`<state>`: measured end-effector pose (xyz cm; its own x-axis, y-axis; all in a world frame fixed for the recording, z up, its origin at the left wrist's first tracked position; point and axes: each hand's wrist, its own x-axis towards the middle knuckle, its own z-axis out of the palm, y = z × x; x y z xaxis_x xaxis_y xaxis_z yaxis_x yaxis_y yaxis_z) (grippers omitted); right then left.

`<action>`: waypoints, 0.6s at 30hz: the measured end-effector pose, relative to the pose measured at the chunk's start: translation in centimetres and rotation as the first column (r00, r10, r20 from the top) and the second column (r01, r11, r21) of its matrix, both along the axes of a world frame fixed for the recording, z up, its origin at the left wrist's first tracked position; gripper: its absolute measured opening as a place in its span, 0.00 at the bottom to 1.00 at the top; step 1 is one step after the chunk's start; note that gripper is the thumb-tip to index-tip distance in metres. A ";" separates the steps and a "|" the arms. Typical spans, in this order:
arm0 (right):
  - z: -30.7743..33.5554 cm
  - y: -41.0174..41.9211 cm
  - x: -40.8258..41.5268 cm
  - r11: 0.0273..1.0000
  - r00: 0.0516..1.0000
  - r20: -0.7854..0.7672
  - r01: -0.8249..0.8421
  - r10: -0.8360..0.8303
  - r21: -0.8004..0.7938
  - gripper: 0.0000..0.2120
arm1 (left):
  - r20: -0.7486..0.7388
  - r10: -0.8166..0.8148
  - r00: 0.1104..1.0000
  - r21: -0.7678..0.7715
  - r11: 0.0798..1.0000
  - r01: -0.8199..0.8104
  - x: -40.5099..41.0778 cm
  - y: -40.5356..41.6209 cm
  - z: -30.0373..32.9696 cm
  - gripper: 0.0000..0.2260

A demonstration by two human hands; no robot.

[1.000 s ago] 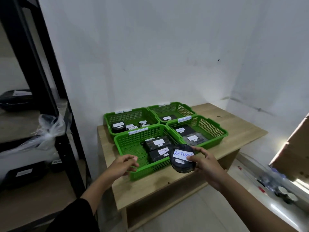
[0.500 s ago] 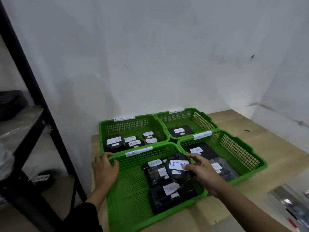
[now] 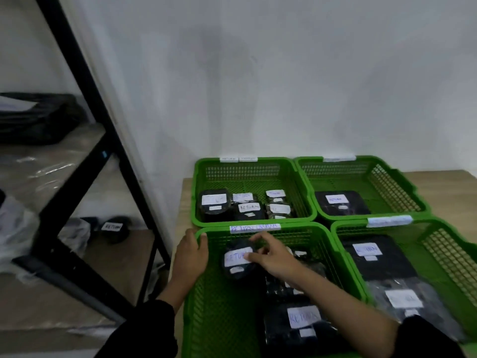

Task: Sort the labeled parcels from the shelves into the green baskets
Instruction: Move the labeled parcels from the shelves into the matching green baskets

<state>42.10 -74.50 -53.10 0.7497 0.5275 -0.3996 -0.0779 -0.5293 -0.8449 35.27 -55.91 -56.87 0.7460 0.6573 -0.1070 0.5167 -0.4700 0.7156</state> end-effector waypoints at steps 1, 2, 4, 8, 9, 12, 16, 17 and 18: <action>-0.9 1.1 0.1 0.998 0.997 0.047 -0.056 0.058 -0.043 0.13 | 0.010 0.012 1.000 0.001 1.000 -0.012 0.0 -0.1 0.1 0.13; -1.9 2.1 0.2 0.990 0.988 0.114 -0.096 0.108 -0.103 0.12 | 0.021 0.021 1.000 -0.002 1.000 -0.021 0.0 -0.1 0.1 0.13; -3.5 3.5 0.2 0.973 0.963 0.210 -0.130 0.169 -0.189 0.12 | 0.039 0.018 0.999 -0.003 1.000 -0.018 0.0 -0.1 0.0 0.12; -5.2 4.9 -0.1 0.967 0.946 0.258 -0.144 0.197 -0.212 0.12 | 0.046 -0.005 0.999 0.008 1.000 0.004 0.0 -0.1 -0.2 0.12; -5.3 5.0 -0.1 0.960 0.934 0.286 -0.147 0.214 -0.239 0.12 | 0.044 -0.004 0.999 0.010 1.000 0.003 0.1 -0.1 -0.2 0.12; -4.9 5.0 -0.1 0.928 0.902 0.314 -0.194 0.296 -0.319 0.21 | 0.033 0.003 0.999 0.008 1.000 -0.004 0.1 0.0 -0.3 0.12; -4.0 4.6 -0.2 0.824 0.822 0.273 -0.355 0.500 -0.442 0.41 | 0.034 -0.006 0.999 0.004 1.000 0.006 0.1 -0.1 -0.3 0.12; -3.9 4.6 -0.2 0.809 0.799 0.290 -0.365 0.526 -0.461 0.42 | 0.032 -0.007 0.999 0.002 1.000 0.007 0.1 -0.1 -0.3 0.12; -4.0 4.8 -0.2 0.803 0.784 0.311 -0.363 0.537 -0.473 0.42 | 0.028 -0.007 1.000 -0.002 1.000 0.007 0.1 -0.1 -0.3 0.13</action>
<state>41.88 -69.74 -57.13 0.5975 0.7235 -0.3458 0.5566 -0.6846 -0.4708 35.35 -55.98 -57.22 0.7532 0.6520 -0.0875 0.4936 -0.4721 0.7304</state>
